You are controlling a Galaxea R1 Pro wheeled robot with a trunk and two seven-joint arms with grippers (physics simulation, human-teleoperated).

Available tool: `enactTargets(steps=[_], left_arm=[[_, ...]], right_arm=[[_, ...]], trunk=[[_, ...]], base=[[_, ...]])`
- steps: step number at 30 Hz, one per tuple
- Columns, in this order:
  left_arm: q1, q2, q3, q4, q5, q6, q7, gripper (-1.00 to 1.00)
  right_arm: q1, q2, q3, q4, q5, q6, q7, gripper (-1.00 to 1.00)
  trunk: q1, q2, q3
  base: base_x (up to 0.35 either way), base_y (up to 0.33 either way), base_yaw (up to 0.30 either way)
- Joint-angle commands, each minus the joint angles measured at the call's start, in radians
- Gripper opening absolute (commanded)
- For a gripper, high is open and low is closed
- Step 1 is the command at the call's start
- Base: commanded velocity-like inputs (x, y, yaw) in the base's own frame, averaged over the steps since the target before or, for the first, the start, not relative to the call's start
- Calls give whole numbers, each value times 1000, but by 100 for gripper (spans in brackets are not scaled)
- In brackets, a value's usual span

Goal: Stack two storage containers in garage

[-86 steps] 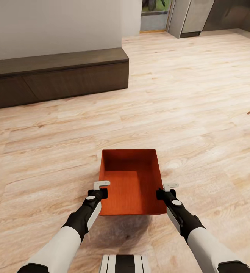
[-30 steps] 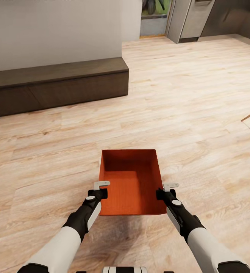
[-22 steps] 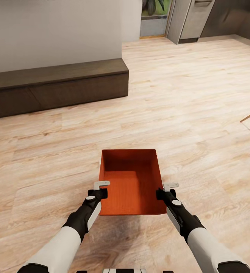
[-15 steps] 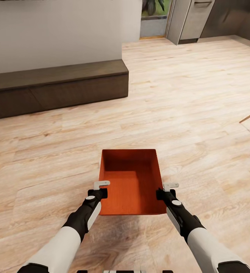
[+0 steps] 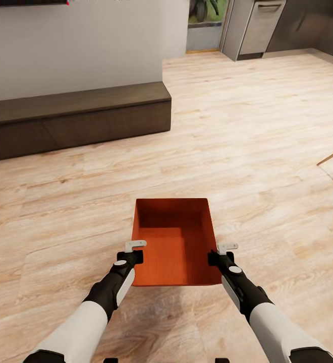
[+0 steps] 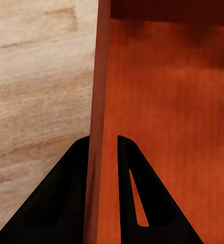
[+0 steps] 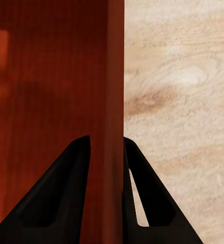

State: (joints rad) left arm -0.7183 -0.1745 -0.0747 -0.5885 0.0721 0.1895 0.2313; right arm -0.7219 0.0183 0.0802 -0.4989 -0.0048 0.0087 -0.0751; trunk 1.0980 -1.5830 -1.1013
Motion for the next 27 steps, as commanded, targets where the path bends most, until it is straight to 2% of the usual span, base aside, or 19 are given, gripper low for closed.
enactTargets(steps=[1, 27], left_arm=[[0, 0, -8, 1, 17, 5, 11, -100], [0, 0, -8, 2, 17, 5, 10, -100]], right_arm=[[-1, 0, 3, -3, 2, 1, -3, -100], [-1, -1, 3, -3, 2, 1, -2, -100]], trunk=[[-4, 7, 3], [-104, 189, 84]], base=[[0, 0, 0], [0, 0, 0]])
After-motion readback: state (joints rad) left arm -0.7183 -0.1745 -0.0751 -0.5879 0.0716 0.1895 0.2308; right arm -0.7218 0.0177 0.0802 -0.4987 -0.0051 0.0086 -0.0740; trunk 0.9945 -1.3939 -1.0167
